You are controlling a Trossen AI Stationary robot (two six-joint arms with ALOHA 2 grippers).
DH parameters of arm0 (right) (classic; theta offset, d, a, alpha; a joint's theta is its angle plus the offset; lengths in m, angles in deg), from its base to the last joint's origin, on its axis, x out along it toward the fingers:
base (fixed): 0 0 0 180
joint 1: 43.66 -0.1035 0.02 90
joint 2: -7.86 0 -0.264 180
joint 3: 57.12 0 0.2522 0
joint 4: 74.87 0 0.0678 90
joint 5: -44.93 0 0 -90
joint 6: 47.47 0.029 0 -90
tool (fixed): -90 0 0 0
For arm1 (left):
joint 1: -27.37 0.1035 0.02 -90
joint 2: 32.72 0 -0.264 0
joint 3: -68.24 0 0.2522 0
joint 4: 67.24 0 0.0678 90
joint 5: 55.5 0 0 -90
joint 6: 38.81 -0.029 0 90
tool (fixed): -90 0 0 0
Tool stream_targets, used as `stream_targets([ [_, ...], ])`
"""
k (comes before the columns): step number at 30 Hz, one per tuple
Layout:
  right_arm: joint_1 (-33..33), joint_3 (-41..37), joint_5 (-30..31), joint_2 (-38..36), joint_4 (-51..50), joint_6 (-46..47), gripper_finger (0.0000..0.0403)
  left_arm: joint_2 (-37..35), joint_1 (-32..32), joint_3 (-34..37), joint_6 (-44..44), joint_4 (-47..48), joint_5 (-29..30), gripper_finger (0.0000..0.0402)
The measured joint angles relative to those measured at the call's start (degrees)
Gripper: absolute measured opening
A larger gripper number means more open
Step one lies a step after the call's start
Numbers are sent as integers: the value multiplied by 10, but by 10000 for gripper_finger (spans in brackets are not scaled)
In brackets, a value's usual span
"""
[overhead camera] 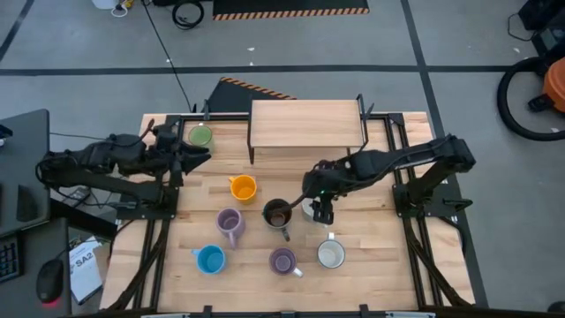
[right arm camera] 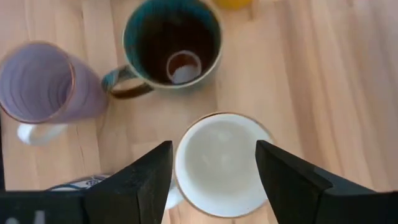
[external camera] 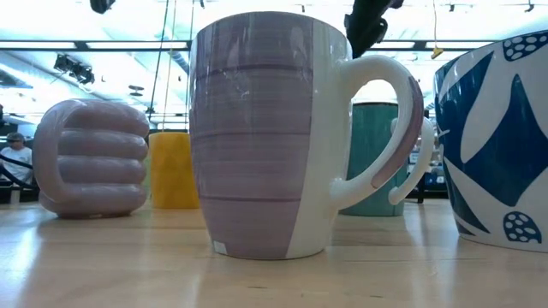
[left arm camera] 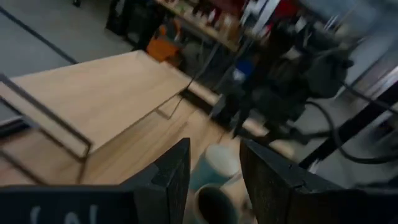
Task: Place coffee mugs
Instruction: Put the blue and white mug on the shelf
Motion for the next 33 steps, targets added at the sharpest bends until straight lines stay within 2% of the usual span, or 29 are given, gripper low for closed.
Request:
stream_targets([
  [4, -22, 0, 0, 29, -4, -1, 236, 17, 0, -39, -16, 75, 6, 146],
  [8, -41, 0, 3, 57, -9, 12, 236, 15, 0, -42, -16, 97, 12, 146],
  [17, -52, 0, 5, 114, -26, 16, 223, 14, 0, -42, -16, 95, 12, 146],
  [26, -48, -3, 6, 141, -34, 19, 197, 13, 0, -42, -15, 92, -29, 146],
  [33, -44, -4, 5, 160, -17, 16, 192, 13, 0, -42, -12, 63, -38, 146],
])
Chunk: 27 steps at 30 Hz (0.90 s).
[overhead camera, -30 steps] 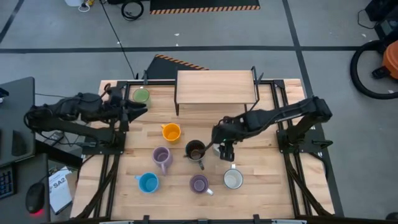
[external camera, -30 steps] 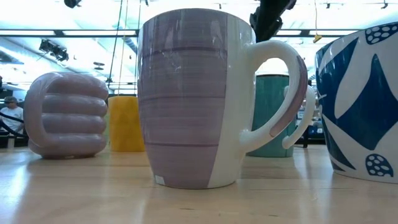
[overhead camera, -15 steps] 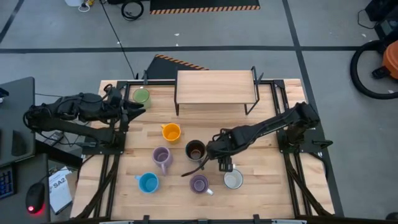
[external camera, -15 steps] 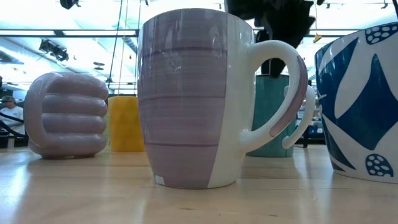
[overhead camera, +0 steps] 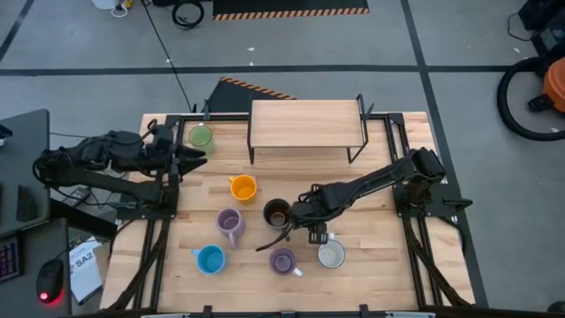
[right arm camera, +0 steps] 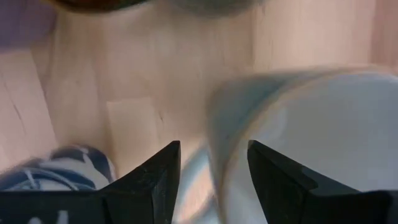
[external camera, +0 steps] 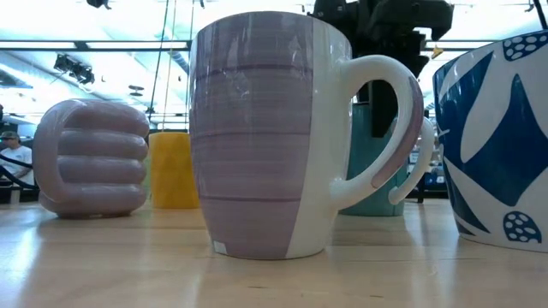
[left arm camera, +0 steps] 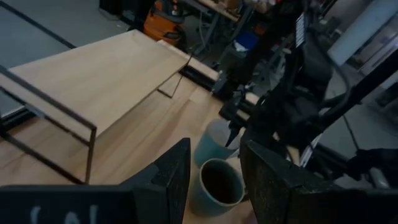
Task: Place coffee mugs
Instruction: Put the blue and white mug on the shelf
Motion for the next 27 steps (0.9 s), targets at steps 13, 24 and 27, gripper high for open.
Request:
stream_targets([
  [13, 4, -2, -2, 20, 21, -2, 165, -3, 0, 0, 1, -21, -15, 146],
  [24, 22, -17, -22, 20, 15, -6, 81, -3, 0, 0, 0, -21, -25, 146],
  [27, 23, -17, -24, 20, 15, -16, 54, -3, 0, 0, 0, -21, -25, 146],
])
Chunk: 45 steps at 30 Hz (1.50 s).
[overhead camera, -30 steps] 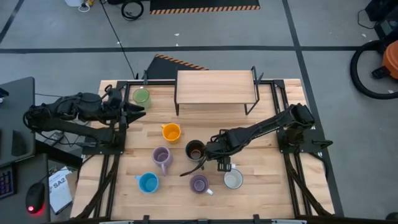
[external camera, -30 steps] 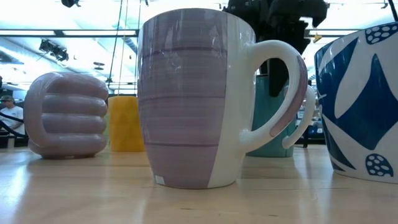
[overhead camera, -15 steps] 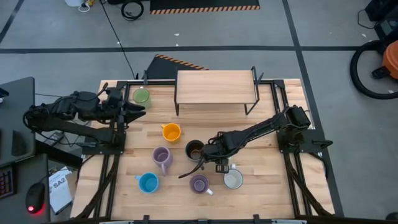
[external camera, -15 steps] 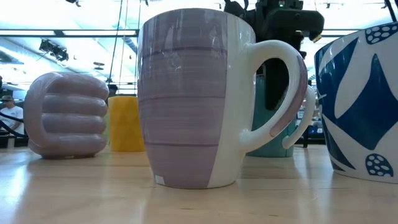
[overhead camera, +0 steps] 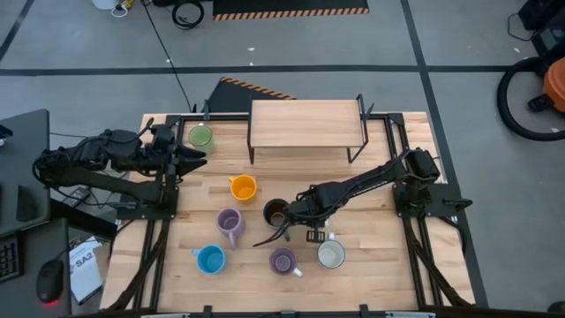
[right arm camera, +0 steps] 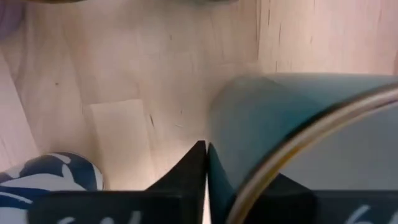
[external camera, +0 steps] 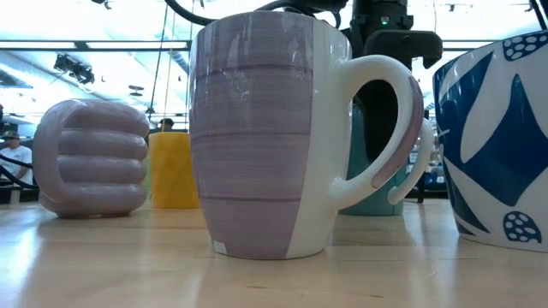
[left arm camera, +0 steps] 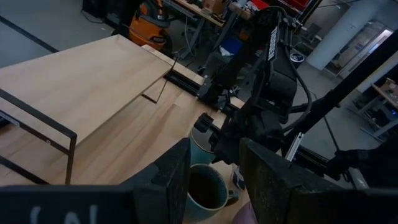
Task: Place coffee mugs
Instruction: Put the blue and white mug on the shelf
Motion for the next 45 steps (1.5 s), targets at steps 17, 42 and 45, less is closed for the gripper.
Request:
stream_targets([
  [17, 47, 0, -45, -36, -40, -17, 37, 0, 0, 0, 0, 0, 0, 146],
  [42, 174, 23, -74, -204, -205, 136, 40, 1, 0, 0, -3, -17, 46, 146],
  [45, 184, 74, -44, -200, -249, 116, 40, 2, 0, 0, -4, -25, 52, 146],
])
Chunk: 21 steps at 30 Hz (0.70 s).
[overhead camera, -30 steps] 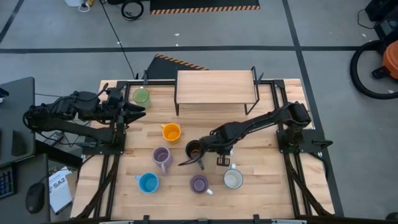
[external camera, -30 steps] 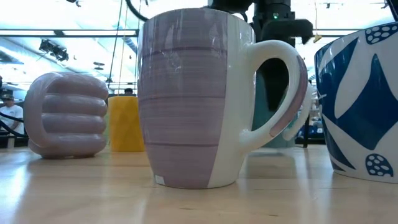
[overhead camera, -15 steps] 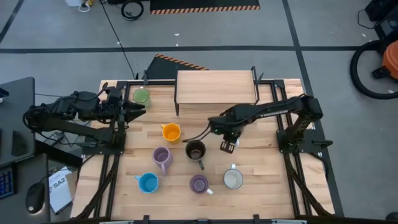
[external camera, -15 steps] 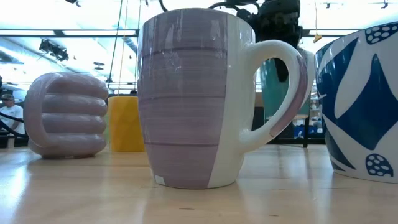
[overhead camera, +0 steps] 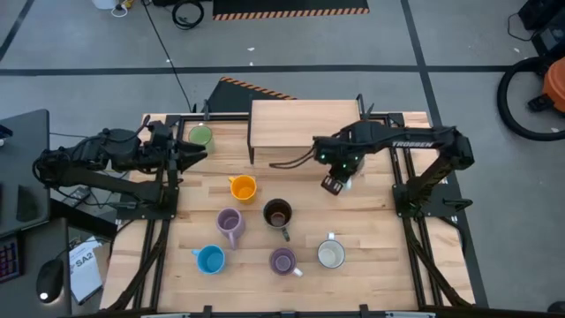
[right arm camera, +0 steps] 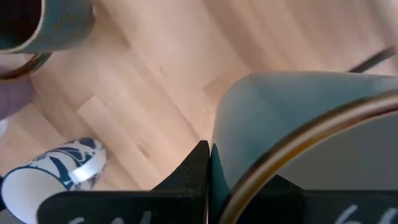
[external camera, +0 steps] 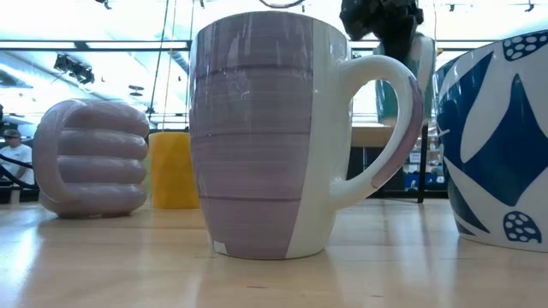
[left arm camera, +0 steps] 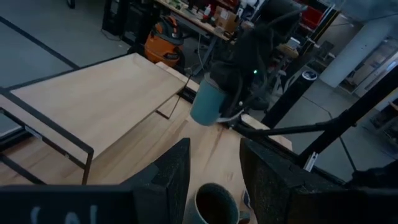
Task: Place coffee mugs
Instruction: Put the blue and white mug on the shelf
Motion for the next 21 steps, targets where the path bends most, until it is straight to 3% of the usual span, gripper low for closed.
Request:
stream_targets([
  [8, 51, 119, 25, 24, -70, -60, 40, 11, 0, 0, 0, -11, 6, 146],
  [21, 132, 127, 55, 30, -68, -150, 39, 26, 0, 0, 11, -14, 5, 146],
])
